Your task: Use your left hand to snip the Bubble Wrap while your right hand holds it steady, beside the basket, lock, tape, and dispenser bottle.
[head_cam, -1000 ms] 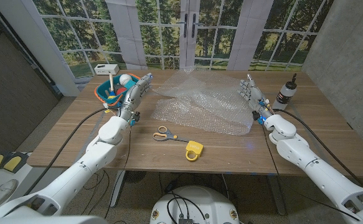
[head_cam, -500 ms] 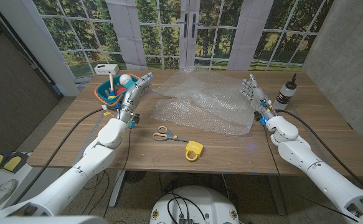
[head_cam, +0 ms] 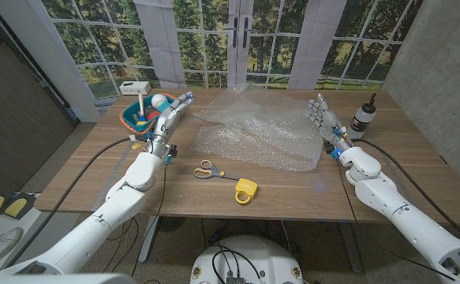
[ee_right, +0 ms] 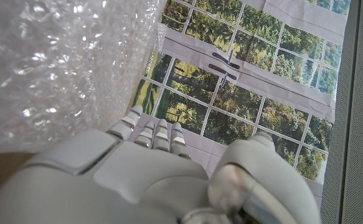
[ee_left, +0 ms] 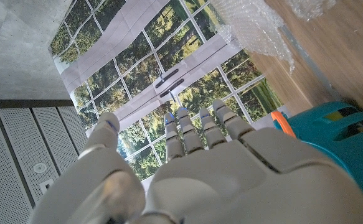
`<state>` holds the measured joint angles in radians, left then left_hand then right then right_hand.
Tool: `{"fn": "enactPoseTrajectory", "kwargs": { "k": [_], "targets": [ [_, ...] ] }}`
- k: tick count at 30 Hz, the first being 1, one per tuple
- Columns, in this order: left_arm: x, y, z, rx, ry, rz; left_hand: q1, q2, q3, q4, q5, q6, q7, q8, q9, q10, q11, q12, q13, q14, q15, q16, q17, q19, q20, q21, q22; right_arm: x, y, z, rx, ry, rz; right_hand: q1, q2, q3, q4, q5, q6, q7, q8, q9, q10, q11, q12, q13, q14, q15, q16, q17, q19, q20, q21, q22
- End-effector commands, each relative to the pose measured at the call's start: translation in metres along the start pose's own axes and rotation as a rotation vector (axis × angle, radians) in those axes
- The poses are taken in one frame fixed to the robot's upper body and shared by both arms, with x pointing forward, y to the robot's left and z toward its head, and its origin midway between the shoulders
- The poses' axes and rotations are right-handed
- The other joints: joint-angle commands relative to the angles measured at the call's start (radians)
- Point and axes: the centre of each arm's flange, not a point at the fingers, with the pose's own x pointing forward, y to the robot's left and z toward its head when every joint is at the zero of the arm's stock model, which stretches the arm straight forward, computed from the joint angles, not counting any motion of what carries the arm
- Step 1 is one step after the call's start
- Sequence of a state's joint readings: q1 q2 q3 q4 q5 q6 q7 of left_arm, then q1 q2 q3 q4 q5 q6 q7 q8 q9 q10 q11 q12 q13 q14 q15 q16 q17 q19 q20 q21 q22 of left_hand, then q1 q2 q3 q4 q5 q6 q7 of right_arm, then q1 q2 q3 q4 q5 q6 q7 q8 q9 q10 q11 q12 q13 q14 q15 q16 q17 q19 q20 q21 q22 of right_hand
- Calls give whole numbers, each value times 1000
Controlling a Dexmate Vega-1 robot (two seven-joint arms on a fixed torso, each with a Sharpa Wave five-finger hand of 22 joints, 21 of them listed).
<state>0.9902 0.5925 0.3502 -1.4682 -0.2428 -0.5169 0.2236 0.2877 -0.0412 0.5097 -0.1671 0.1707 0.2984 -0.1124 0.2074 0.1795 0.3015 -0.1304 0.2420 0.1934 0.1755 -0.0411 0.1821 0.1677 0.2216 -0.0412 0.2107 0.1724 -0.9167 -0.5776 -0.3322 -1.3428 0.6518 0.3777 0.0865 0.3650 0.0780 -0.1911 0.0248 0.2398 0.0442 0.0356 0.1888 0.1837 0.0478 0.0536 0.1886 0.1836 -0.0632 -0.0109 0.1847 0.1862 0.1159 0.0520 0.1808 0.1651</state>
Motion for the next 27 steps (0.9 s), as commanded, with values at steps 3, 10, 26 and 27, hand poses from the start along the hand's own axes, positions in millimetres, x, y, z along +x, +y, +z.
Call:
{"fn": "enactPoseTrajectory", "kwargs": {
  "k": [3,10,26,27],
  "targets": [
    [0,1,8,87,-32,9,17,-4,3,-4,5,18,-12,4,1,21,-2,6,1,16,-122,8,3,16,-10,-1,2,-1,-3,2,3,16,3,16,3,-1,-6,-1,-12,5,-4,2,-11,4,-2,5,-7,5,-1,0,-5,1,-1,4],
    [-1,3,12,123,-47,5,30,-15,-2,-4,4,31,-22,1,2,34,-13,6,2,25,-130,7,3,37,19,1,2,0,-3,9,-6,-2,-2,19,4,0,-8,-2,-15,9,-4,2,-12,7,-2,5,-8,8,0,0,-6,2,0,4],
    [-9,7,14,214,-60,12,62,-19,-6,0,5,41,-33,-6,2,30,-25,-7,1,0,-138,-3,3,4,-6,-17,3,6,2,8,-22,1,48,30,13,7,-15,-6,-43,13,-7,2,-39,9,-3,5,-38,13,-3,0,-39,2,-3,5],
    [-8,6,15,227,-62,1,63,-21,-7,0,5,46,-35,-4,2,31,-26,-7,1,0,-138,-3,3,4,-6,-17,2,4,1,8,-26,1,49,30,13,7,-15,-6,-44,13,-7,2,-39,9,-3,5,-39,12,-3,0,-39,1,-3,5]
  ]
}}
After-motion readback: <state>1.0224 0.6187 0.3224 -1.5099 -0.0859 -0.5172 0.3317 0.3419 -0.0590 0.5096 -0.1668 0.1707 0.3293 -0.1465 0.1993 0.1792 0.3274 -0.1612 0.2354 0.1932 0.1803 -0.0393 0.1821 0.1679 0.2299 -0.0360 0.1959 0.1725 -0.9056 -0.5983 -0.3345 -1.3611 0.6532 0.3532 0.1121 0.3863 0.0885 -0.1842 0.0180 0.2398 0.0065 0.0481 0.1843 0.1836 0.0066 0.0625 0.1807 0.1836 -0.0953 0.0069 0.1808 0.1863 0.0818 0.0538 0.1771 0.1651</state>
